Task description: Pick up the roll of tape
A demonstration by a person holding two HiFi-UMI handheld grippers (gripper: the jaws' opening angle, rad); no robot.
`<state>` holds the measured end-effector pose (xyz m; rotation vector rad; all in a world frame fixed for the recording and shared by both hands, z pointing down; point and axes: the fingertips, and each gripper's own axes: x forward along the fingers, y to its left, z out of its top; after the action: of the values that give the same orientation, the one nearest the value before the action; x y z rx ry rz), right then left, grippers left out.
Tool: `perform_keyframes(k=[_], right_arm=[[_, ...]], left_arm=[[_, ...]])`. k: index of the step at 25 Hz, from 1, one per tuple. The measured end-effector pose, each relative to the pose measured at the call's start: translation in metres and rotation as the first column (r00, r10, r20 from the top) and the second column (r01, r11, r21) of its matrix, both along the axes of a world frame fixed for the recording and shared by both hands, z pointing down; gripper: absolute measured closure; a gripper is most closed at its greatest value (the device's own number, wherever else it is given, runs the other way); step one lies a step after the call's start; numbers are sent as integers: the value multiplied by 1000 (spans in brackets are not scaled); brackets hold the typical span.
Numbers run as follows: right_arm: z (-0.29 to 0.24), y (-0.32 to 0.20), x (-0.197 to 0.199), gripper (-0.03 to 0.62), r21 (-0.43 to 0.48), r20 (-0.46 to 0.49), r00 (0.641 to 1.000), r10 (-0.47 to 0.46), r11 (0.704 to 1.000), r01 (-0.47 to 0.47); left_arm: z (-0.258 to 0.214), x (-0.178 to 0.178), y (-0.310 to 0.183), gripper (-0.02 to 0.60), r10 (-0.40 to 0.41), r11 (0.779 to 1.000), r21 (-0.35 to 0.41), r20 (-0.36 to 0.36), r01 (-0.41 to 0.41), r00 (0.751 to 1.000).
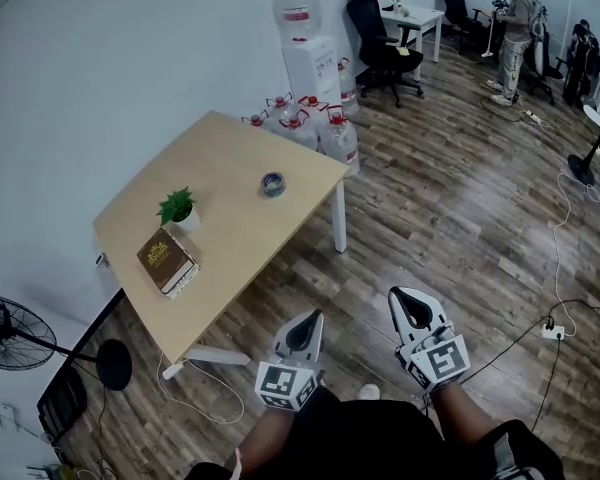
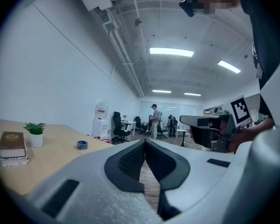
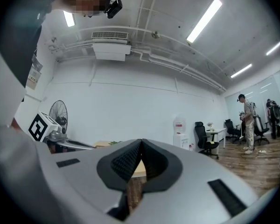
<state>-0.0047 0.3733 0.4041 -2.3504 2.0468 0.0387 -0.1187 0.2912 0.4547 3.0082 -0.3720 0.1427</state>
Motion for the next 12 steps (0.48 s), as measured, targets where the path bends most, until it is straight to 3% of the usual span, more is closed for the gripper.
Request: perform_keyframes(k=[6, 12], right_arm=[[6, -20, 24, 600, -9, 12, 1000, 7, 1000, -6], [2, -71, 50, 600, 10, 2, 1000, 17, 1000, -17]], left_arm=[[5, 17, -14, 580, -17, 1000, -15, 2, 17, 1000], [6, 41, -68, 580, -35, 999, -13, -2, 35, 999]])
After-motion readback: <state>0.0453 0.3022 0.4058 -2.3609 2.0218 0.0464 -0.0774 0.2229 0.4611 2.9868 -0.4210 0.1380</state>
